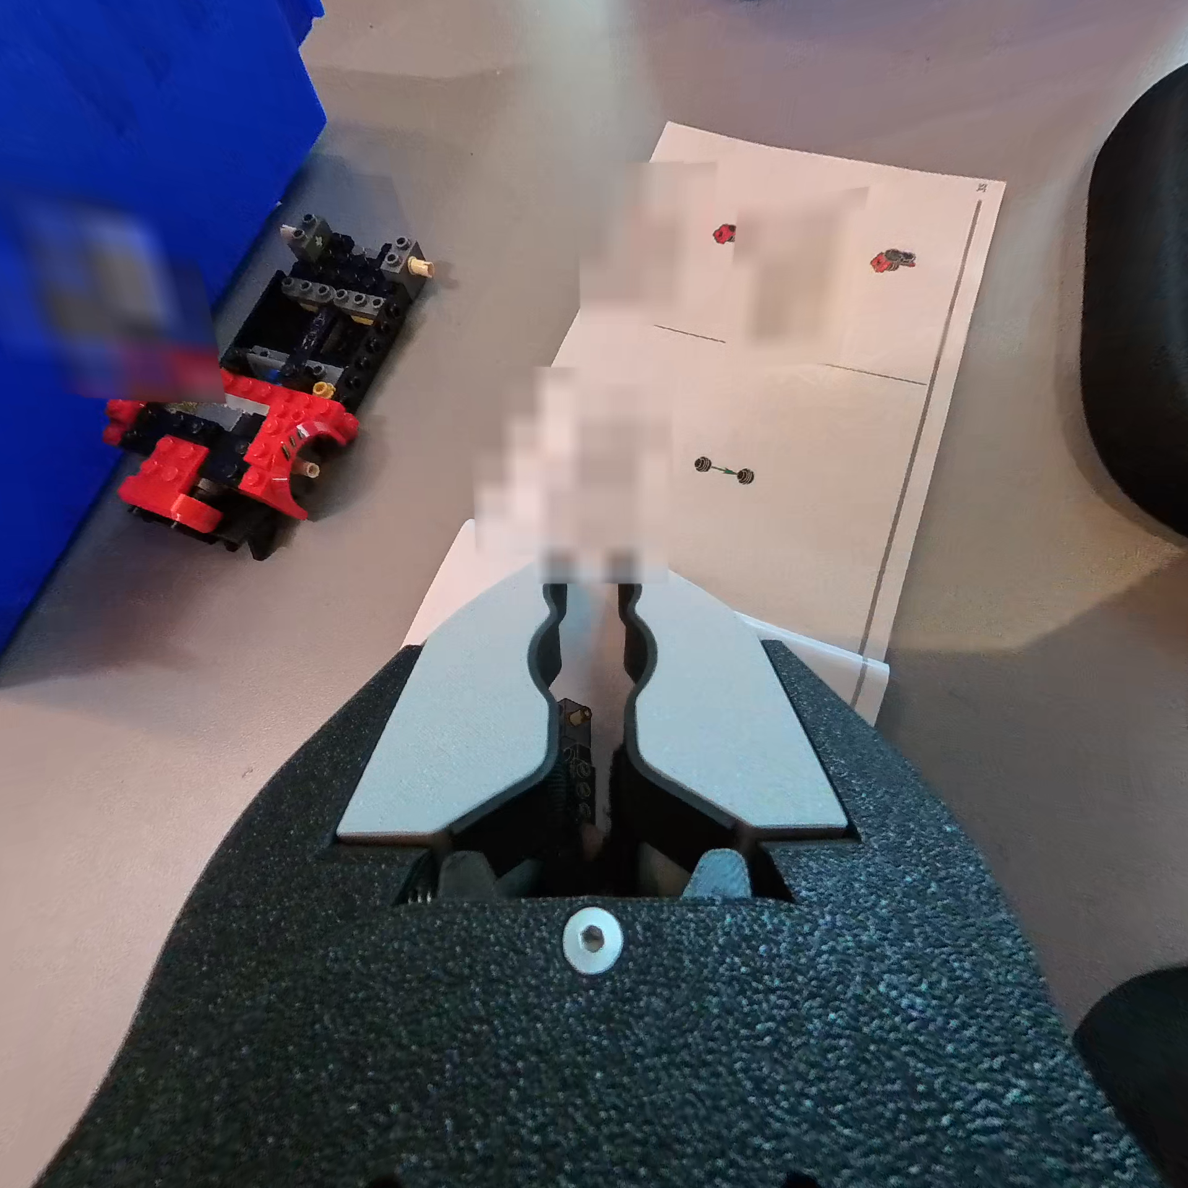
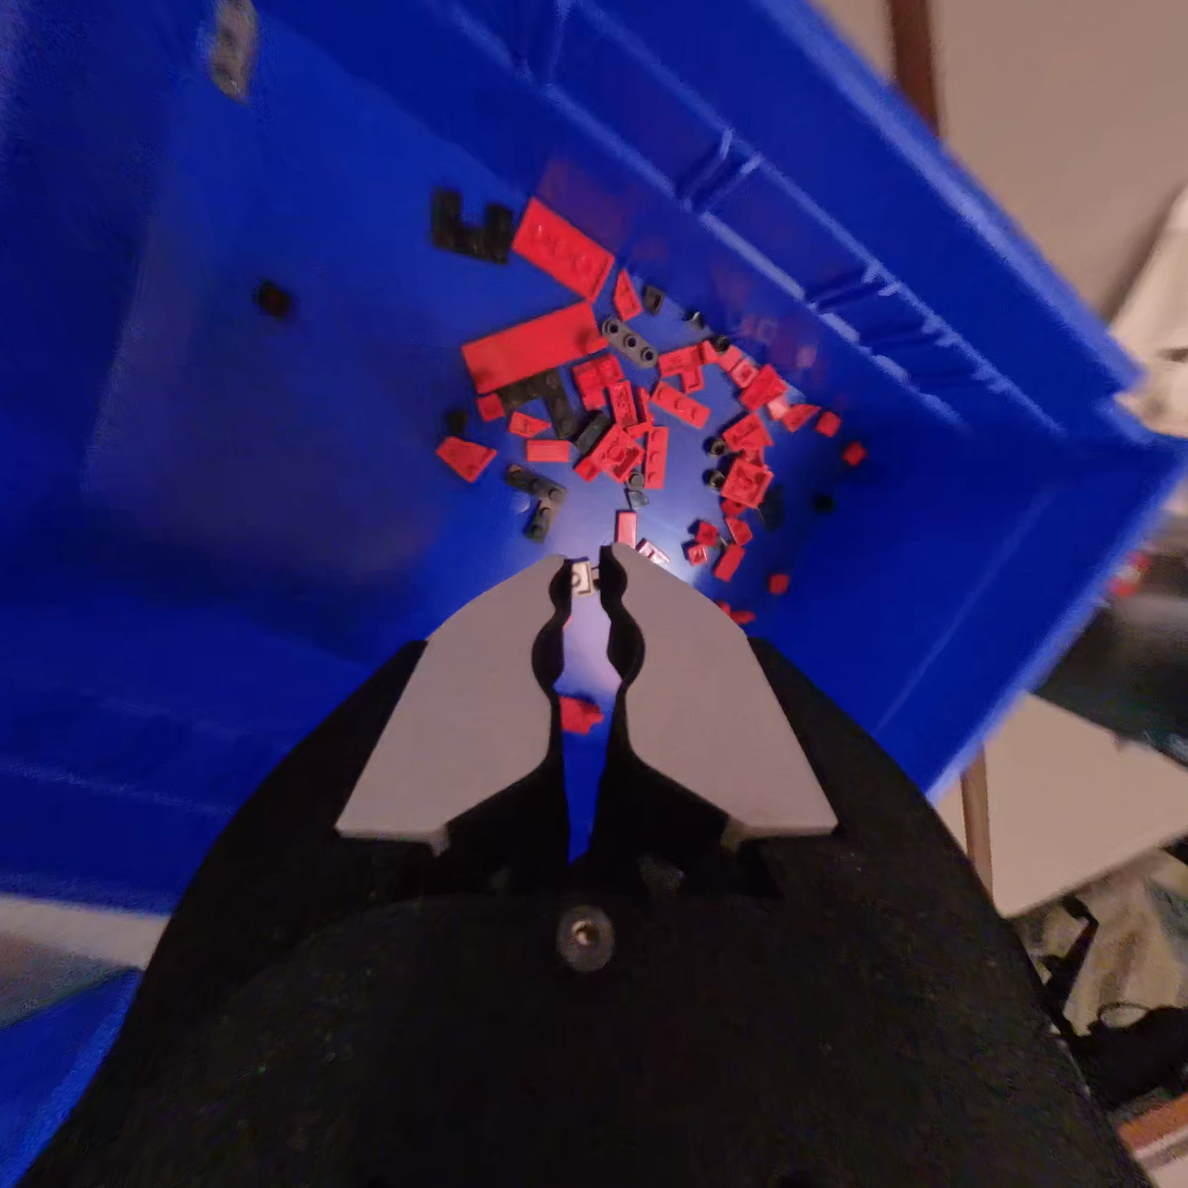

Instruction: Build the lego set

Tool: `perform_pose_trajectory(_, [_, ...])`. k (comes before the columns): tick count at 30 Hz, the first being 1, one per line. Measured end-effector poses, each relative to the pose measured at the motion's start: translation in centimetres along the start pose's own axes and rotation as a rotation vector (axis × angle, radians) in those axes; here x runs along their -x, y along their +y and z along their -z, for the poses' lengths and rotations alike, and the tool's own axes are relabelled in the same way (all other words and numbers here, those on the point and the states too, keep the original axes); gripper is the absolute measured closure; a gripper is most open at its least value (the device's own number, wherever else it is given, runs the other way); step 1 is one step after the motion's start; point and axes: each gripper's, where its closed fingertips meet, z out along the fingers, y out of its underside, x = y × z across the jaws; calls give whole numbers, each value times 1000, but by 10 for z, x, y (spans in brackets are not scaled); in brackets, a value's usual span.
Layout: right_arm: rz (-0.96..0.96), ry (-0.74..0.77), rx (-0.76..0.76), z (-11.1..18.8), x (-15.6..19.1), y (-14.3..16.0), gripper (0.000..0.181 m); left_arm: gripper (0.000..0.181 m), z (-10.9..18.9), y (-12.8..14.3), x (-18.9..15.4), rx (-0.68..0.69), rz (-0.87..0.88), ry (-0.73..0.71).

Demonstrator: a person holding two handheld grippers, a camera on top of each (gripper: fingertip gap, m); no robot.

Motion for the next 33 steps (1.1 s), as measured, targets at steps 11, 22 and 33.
perform_pose_trajectory(11, [-57,-29,13,-71,-50,-2,169,166,0,0,0,-2,4,3])
perform_pose_trajectory(22, [-143,-79,21,-77,-51,-7,175,166,0,0,0,-2,-2,-2])
perform_pose_trajectory(33, [-193,4,27,-13,-34,-6,176,166,-1,0,0,1,-6,-5])
